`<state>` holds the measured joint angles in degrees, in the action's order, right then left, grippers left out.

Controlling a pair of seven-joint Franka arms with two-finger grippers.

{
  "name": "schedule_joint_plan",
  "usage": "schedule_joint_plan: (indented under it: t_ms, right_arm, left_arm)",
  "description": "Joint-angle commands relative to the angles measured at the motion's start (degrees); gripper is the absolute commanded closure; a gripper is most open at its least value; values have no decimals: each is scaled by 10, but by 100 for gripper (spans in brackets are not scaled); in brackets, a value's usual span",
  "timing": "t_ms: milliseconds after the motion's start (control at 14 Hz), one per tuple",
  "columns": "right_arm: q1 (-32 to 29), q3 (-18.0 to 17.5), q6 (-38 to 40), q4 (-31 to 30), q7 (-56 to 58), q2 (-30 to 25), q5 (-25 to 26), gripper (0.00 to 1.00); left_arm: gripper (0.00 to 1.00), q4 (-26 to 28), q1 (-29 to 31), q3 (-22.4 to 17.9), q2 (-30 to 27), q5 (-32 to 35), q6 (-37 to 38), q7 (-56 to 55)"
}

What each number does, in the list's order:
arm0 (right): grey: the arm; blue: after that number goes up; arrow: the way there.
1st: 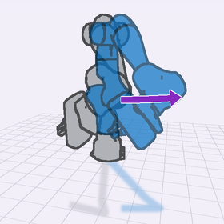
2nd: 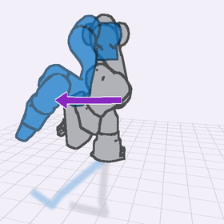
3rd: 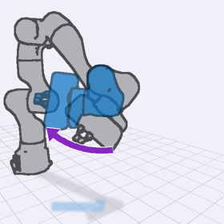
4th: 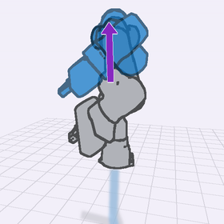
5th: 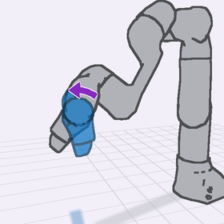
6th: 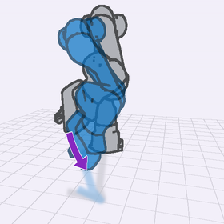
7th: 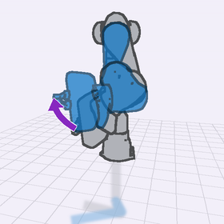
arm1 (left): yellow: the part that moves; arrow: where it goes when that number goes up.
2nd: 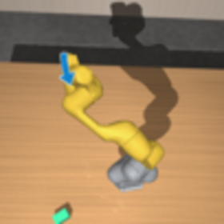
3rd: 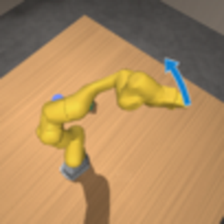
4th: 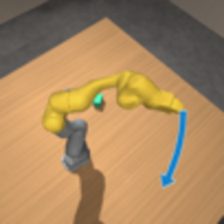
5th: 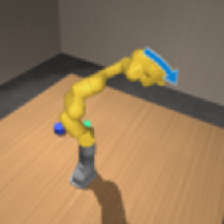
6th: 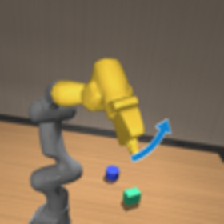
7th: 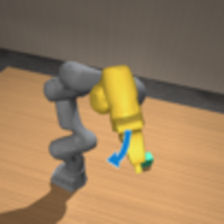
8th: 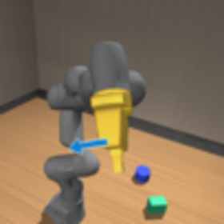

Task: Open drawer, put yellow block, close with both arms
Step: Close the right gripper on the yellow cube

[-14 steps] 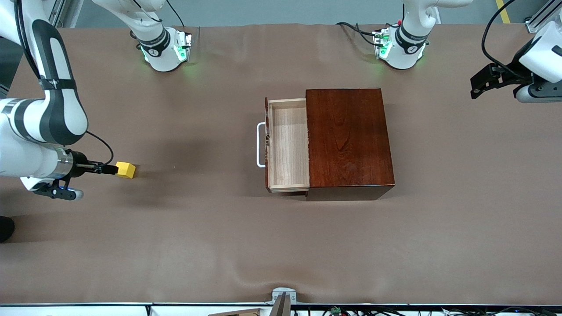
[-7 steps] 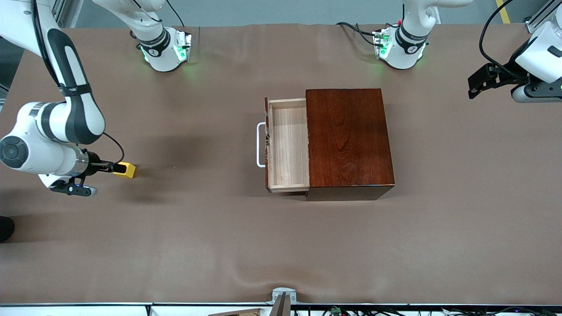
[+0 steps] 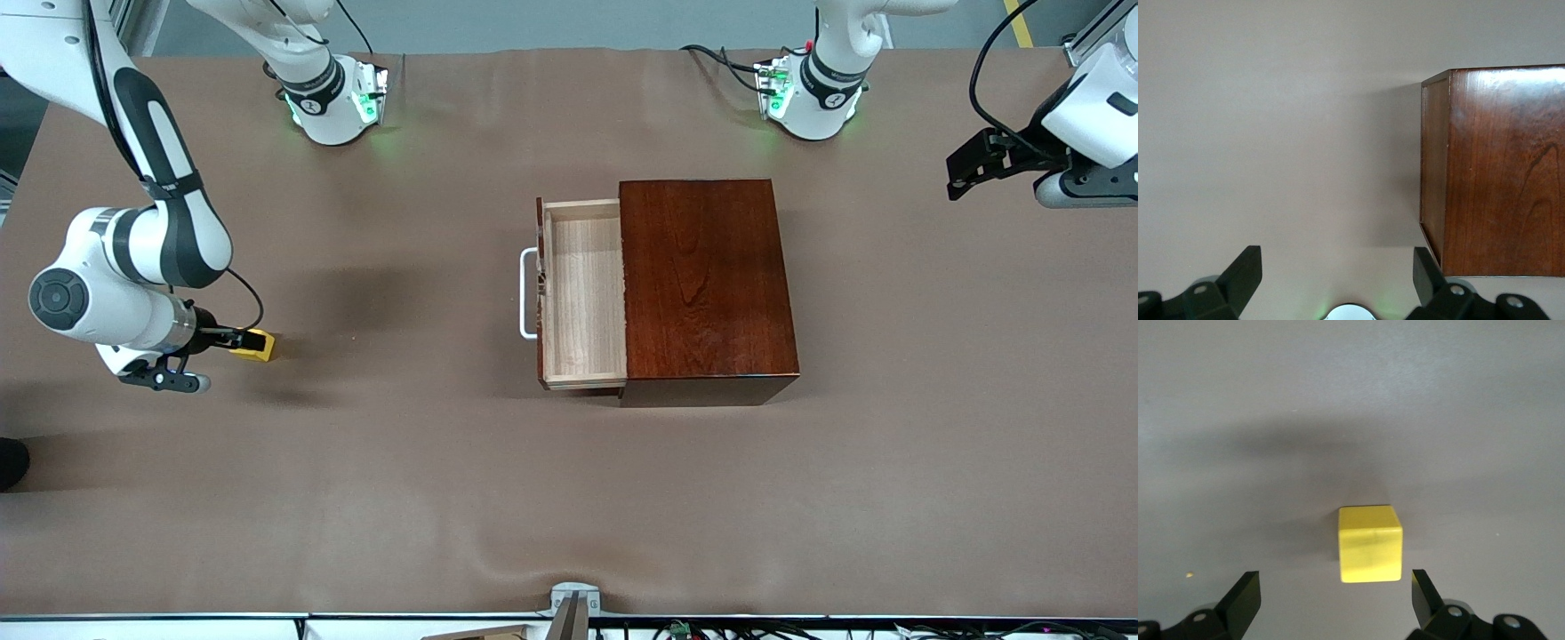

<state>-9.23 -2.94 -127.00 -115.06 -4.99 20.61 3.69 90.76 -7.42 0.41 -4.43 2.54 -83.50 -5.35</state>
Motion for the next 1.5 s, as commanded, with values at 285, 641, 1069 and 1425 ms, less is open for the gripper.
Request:
schedule_joint_plan:
  t_ms: [285, 641, 1069, 1425]
  right_arm:
    - [-40, -8, -47, -11, 20, 43, 17, 0]
    - [-40, -9, -81, -38, 22, 43, 17, 1]
    - [-45, -9, -79, -39, 46, 43, 16, 53]
    - [-41, -11, -61, -37, 55, 39, 16, 100]
  left_arm:
    - [0, 8, 4, 4, -11, -11, -3, 2]
    - [0, 8, 3, 4, -8, -11, -4, 2]
    - [0, 7, 3, 4, -8, -11, -4, 2]
    - [0, 8, 3, 4, -7, -10, -5, 2]
